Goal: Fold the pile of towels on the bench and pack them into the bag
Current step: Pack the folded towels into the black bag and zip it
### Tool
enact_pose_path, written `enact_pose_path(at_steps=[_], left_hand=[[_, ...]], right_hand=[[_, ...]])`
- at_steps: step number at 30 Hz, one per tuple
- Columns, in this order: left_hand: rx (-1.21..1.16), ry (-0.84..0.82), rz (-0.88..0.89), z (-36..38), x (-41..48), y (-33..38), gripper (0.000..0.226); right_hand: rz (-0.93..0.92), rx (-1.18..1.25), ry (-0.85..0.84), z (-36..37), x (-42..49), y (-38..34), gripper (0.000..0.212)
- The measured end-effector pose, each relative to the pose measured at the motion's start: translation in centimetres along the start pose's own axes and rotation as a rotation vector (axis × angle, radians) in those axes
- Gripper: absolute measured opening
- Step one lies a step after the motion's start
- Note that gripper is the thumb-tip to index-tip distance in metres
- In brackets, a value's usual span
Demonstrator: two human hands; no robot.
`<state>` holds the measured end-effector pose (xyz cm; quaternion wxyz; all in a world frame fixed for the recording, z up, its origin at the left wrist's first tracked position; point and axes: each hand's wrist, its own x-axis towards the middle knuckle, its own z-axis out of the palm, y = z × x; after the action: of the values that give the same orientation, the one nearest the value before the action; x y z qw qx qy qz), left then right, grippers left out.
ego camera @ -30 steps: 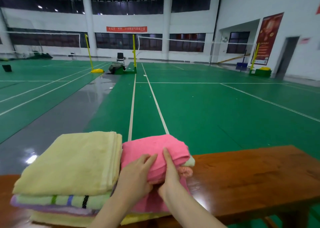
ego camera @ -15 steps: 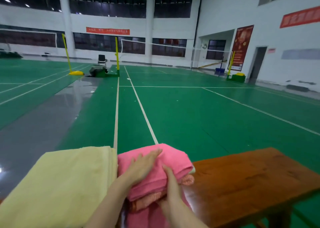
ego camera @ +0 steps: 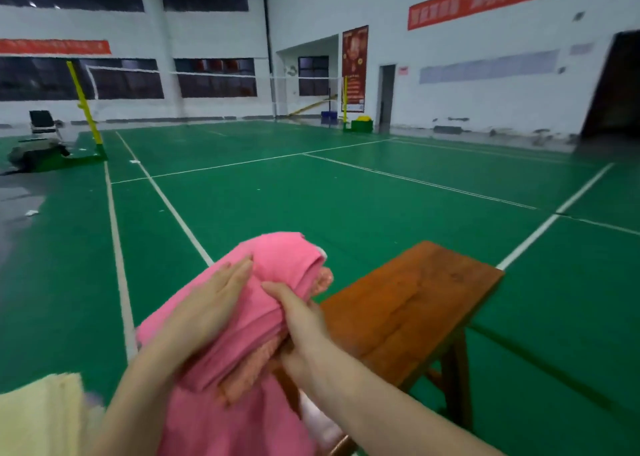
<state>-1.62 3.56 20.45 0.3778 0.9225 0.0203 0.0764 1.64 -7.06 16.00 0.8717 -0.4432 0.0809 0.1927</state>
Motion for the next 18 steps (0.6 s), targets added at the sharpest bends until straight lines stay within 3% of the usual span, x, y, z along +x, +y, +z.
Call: enact_pose_path(at_steps=[5,10,18], left_hand=[[-0.094,-0.025,0.182,1.4,2.4,8.3,0.047],[-0.172,-0.145,0.334,9.7,3.3,15.8,0.048],[-0.288,-0.375,0.353,27.5,0.7,22.7,0.052]], right_hand=[[-0.137,-0.069,-0.018,-3.8,-3.4,-9.1,0.035],[-0.249,-0.126,0.203,-12.5,-7.6,-16.4,0.044],[-0.277,-0.188,0.443,-28.1,-14.6,-20.3,0.015]])
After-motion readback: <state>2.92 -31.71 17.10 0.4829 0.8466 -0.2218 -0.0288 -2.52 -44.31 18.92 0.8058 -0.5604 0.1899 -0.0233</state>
